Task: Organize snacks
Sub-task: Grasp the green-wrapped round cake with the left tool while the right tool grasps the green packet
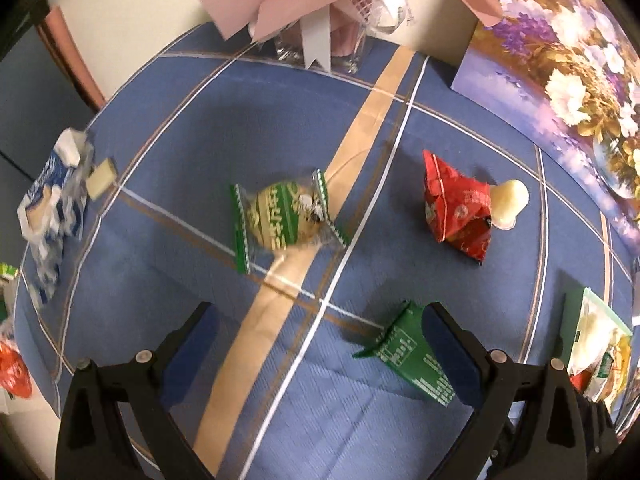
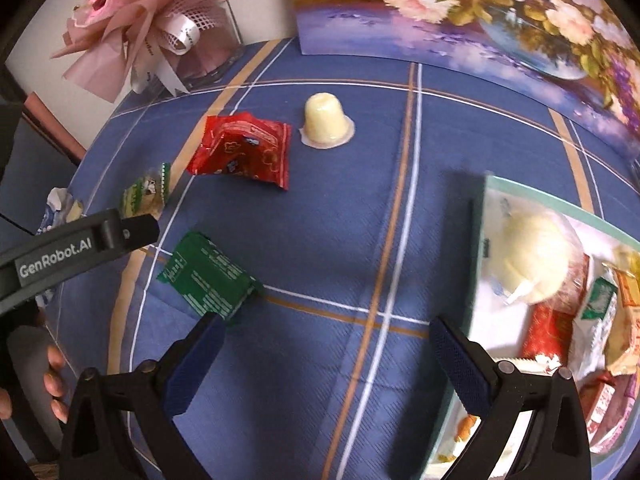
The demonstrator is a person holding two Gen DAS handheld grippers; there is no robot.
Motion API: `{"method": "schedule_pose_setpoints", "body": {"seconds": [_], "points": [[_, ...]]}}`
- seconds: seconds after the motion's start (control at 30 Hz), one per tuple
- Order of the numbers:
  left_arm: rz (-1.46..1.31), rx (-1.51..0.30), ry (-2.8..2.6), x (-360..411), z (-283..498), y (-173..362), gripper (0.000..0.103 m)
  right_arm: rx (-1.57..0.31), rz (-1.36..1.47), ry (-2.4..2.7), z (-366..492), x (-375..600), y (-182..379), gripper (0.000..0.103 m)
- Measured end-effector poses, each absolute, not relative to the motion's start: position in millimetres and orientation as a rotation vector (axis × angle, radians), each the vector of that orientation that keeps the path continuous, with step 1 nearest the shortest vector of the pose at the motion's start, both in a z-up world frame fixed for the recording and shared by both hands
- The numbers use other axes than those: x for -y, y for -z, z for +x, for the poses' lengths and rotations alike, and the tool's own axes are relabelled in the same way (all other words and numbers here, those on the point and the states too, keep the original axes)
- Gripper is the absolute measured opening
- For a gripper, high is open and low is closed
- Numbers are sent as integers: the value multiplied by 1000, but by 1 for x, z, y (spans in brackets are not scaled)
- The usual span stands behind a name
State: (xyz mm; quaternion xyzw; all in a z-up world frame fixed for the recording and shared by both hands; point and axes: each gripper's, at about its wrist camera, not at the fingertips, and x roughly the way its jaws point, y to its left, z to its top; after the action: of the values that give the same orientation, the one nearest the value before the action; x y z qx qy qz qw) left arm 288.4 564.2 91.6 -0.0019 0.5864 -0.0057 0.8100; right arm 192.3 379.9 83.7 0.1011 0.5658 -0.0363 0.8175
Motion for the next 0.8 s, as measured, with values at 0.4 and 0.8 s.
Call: {"method": "schedule_pose_setpoints", "body": {"seconds": [0.4, 0.8], "points": [[-12, -1239, 45, -571, 297, -91, 101, -1212, 156, 36, 217, -410, -71, 103], [-75, -1209, 0, -592, 298, -96, 101, -1220, 105, -28, 237, -442, -55, 103]]}}
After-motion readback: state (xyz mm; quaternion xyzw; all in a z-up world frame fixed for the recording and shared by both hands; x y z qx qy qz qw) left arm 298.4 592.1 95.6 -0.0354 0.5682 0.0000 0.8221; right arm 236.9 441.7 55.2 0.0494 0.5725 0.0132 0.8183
